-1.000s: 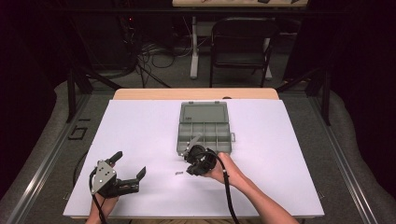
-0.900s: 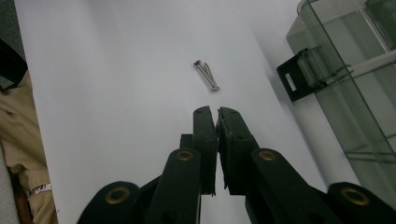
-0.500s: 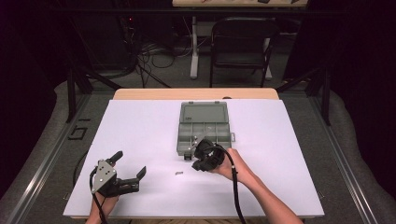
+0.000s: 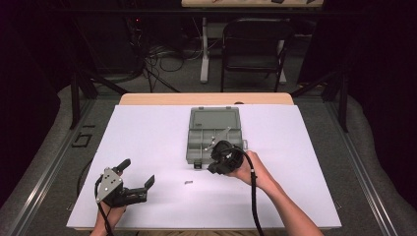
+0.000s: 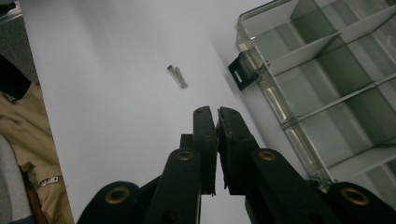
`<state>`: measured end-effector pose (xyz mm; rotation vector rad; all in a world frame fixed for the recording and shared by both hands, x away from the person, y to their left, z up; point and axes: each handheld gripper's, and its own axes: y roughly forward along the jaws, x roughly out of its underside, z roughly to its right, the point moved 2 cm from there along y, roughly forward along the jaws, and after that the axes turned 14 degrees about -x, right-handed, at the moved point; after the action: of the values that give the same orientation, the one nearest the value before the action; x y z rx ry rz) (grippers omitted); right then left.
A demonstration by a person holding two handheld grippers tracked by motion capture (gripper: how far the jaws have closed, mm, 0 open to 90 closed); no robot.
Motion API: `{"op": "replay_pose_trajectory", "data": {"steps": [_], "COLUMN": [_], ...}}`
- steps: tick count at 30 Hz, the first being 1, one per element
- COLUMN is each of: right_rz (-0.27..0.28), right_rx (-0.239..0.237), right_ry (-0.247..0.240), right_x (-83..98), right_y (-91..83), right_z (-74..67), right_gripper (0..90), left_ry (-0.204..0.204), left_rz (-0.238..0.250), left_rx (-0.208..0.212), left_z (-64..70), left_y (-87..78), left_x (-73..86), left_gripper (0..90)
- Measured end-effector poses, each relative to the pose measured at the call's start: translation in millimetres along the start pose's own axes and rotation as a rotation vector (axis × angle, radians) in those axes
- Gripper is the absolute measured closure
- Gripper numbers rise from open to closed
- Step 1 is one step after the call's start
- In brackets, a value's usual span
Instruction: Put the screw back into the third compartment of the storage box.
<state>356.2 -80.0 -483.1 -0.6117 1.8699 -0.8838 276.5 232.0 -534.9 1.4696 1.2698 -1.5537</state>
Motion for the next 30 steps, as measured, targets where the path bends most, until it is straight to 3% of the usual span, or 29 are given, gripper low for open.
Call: {"op": "replay_pose_trajectory", "data": {"steps": [14, 23, 30], "right_rz": [0.027, 0.053, 0.078], "right_rx": [0.053, 0.08, 0.13], "right_ry": [-0.018, 0.002, 0.019], "right_x": [-6.4, -6.5, -13.4], "right_y": [-18.2, -27.4, -39.3], "right_z": [10.3, 17.5, 31.5], "right_gripper": [86.4, 86.4, 86.4], "left_ry": [-0.004, -0.025, -0.013], "left_rz": [-0.01, 0.006, 0.002], "left_rx": [-0.015, -0.012, -0.013], "left_z": [-0.5, -1.7, -2.8], "left_y": [0.7, -3.2, -2.1], "left_x": [1.5, 0.4, 0.6], "left_gripper": [0.1, 0.1, 0.1]}}
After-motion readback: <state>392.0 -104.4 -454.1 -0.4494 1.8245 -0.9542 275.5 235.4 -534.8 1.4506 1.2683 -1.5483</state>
